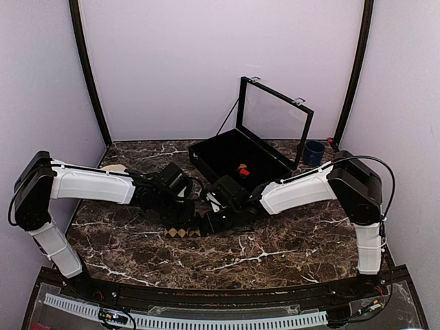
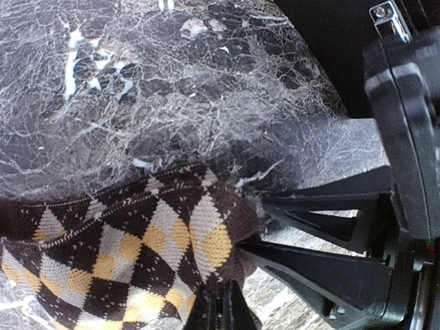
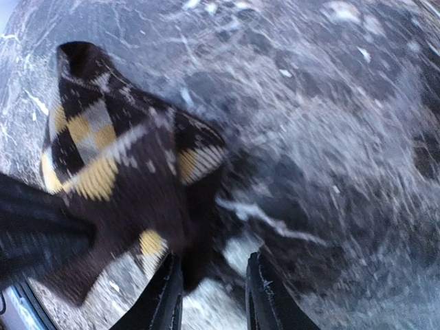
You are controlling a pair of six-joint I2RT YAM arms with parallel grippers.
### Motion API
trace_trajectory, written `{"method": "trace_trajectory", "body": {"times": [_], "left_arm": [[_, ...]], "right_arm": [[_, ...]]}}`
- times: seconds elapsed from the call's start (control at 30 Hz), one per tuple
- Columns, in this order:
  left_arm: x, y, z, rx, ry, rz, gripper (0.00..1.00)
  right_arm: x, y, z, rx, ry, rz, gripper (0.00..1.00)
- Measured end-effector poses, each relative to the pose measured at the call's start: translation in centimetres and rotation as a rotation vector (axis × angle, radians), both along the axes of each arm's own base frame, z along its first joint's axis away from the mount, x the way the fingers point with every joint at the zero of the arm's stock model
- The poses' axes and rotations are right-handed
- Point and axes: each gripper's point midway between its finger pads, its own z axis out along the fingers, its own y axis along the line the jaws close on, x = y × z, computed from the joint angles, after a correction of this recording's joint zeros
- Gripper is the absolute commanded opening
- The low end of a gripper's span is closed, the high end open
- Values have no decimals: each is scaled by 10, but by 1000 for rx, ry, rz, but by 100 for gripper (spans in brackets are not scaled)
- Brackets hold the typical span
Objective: Roll the socks
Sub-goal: Fold the sock at the center of the board.
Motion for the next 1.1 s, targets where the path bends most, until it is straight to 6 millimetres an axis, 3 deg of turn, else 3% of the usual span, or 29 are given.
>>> {"method": "trace_trajectory", "body": {"times": [0.27,0.57,0.8,1.1], "left_arm": [[7,-1,0,-25,2,21,1],[8,-4,-16,-25,42,18,8],[10,-9,-16,-35,51,14,51],[12,-7,-12,-36,47,26,61]], "right_arm": [[-5,-18,0,-42,2,-19,32],[-8,-24,0,-62,-1,-28,32],[-7,-24,0,-65,-3,-30,32],[-5,-26,-1,-80,-15,-31,32]]}}
